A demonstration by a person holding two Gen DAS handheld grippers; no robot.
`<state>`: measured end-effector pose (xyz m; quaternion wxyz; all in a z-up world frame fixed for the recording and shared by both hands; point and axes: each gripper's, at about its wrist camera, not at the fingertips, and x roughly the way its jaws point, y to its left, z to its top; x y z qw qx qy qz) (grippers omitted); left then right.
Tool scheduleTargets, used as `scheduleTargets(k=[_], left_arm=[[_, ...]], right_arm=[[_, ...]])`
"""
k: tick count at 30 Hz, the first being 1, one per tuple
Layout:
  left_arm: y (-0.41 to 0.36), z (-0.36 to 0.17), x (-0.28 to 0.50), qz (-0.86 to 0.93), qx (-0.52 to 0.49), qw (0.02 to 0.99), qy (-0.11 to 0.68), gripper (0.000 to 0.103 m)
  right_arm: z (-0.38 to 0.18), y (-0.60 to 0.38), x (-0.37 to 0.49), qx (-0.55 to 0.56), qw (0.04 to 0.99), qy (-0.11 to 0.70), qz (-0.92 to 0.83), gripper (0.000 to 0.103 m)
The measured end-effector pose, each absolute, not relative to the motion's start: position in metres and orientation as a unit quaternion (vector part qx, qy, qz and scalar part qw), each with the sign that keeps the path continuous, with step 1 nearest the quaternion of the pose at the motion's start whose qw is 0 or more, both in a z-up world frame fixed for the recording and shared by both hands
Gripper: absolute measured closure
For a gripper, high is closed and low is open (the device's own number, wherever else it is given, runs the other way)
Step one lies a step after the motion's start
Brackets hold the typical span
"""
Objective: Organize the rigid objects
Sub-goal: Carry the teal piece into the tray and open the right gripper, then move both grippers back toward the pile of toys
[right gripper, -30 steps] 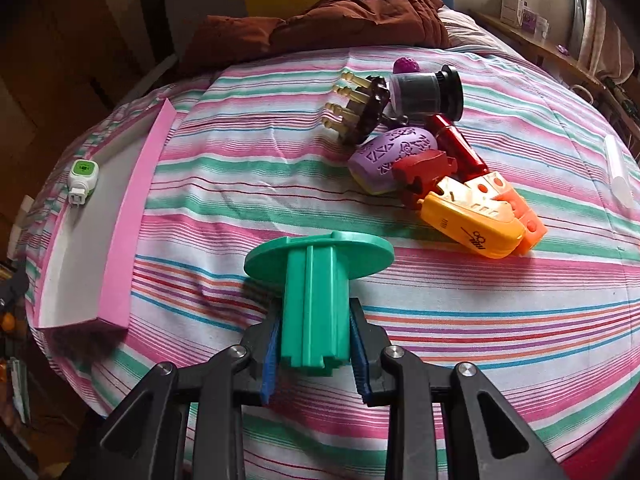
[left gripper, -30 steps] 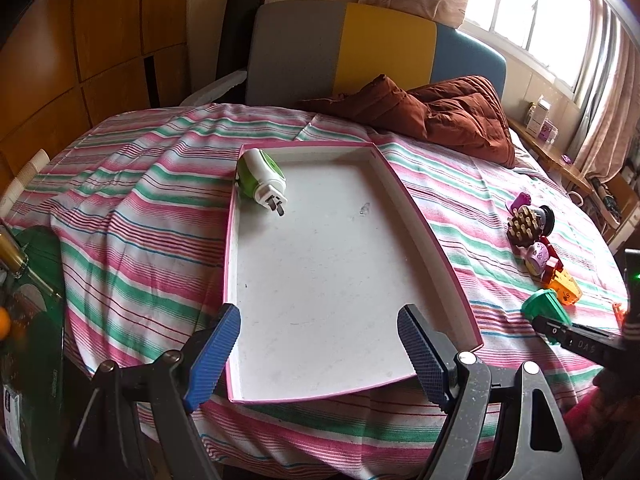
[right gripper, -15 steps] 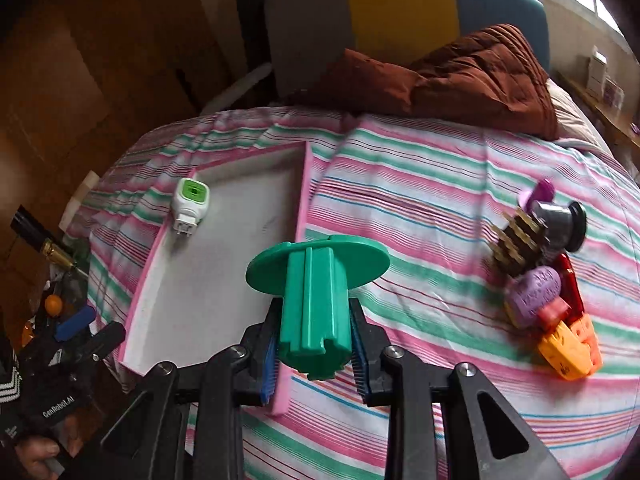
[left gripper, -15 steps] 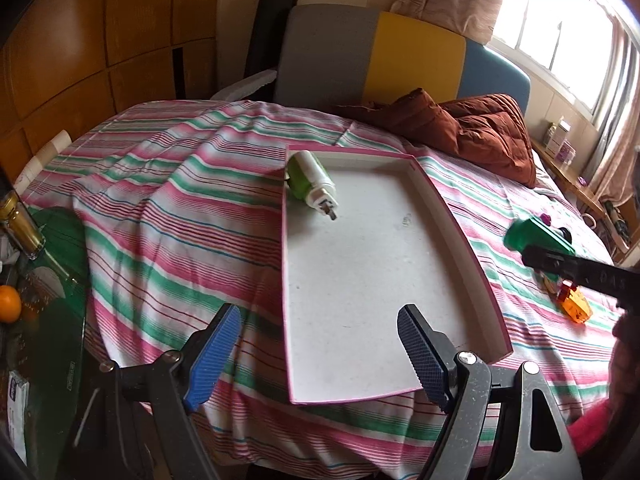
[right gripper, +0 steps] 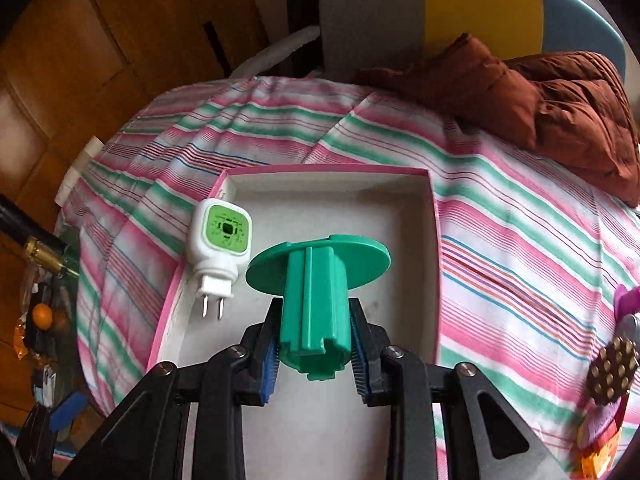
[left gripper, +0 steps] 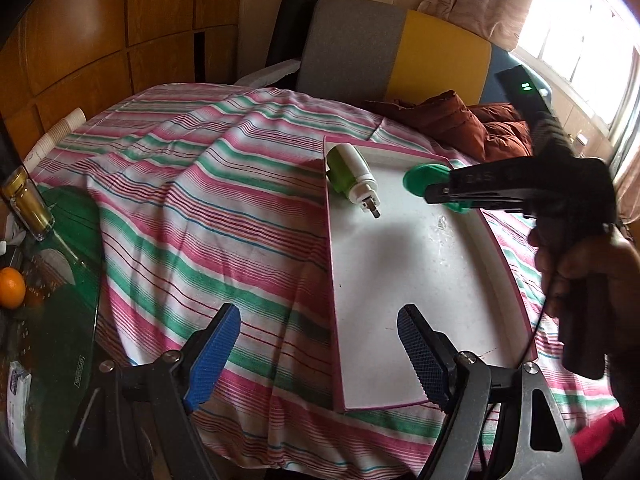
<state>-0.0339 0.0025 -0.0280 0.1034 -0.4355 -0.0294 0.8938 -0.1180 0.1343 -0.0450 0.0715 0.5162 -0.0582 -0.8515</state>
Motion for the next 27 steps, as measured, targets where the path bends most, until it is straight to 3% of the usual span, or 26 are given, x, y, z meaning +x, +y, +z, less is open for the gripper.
scheduleTargets(k=[11, 14, 17, 27], left_arm=[[0.002, -0.031, -0.039, 0.89, -0.442, 0.105, -0.032, 0.022], [0.002, -0.03, -0.039, 0.891, -0.441, 0.104, -0.032, 0.022], [0.0, -0.028, -0.039, 0.892, -0.439, 0.099, -0.032, 0.022], [0.002, -0.013, -0.029, 0.902, -0.418, 0.102, -0.023, 0.022]], right_arm=[[-0.073, 0.121, -0.159, 0.535, 0.053, -0.04, -0.842, 0.073], [-0.072, 0.121, -0.157, 0.535, 0.062, -0.047, -0.841, 0.064], [-0.065, 0.126, -0.147, 0.525, 0.064, -0.056, -0.847, 0.059], [-0.027, 0.151, -0.077, 0.472, 0.067, -0.068, -0.876, 0.058]])
